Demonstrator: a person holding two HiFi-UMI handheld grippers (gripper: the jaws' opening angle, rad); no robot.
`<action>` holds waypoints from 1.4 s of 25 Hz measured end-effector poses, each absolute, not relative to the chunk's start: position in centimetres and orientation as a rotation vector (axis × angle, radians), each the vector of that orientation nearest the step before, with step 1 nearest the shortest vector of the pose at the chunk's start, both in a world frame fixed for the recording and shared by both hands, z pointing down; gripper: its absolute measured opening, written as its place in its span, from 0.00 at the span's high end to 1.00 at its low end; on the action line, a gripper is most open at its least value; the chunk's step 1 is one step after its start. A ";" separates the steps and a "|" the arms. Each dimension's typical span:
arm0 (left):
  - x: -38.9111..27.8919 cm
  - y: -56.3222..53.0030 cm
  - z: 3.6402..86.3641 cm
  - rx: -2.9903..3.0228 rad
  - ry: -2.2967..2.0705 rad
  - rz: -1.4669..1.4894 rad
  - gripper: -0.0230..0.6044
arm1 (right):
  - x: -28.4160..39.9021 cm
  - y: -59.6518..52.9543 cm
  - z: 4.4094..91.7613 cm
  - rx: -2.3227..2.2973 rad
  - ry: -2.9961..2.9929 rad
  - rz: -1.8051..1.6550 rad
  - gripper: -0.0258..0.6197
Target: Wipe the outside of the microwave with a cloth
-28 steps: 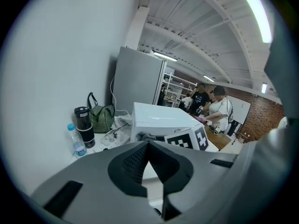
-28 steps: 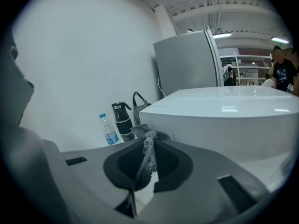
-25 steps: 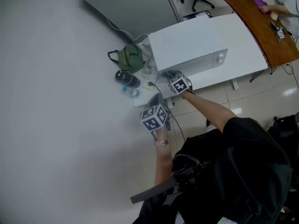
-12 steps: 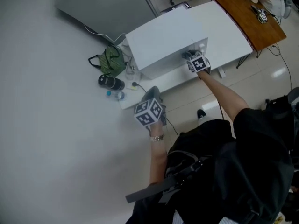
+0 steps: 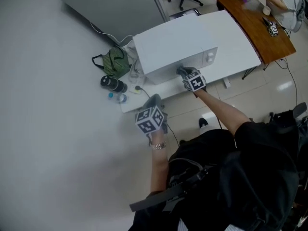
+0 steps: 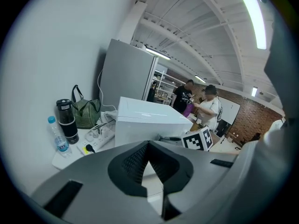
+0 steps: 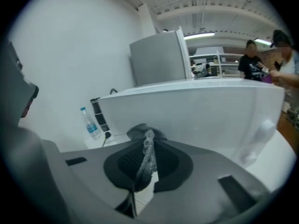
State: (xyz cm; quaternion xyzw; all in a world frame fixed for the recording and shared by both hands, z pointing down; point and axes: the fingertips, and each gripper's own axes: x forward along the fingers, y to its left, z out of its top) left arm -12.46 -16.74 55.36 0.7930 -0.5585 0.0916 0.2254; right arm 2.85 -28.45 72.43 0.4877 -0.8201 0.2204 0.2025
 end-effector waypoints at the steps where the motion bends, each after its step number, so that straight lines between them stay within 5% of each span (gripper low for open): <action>1: -13.0 -16.6 55.2 2.174 -1.561 0.255 0.97 | -0.2 -28.3 72.5 1.303 -2.327 0.607 0.91; 6: -16.5 -14.6 55.0 2.086 -1.671 0.239 0.97 | -12.4 -28.1 73.9 1.047 -2.387 0.573 0.91; 10: -19.1 -13.2 55.5 2.009 -1.739 0.232 0.97 | -15.1 -29.1 74.0 1.003 -2.379 0.523 0.91; 18: -18.6 -13.6 57.2 1.996 -1.697 0.241 0.97 | -5.8 -30.3 77.3 1.059 -2.280 0.516 0.91; 26: -10.0 -16.9 57.3 2.145 -1.508 0.270 0.97 | 11.2 -31.5 78.8 1.324 -2.078 0.582 0.91; 35: -1.1 -19.7 55.5 2.272 -1.405 0.306 0.97 | 18.1 -31.1 77.2 1.453 -2.038 0.668 0.91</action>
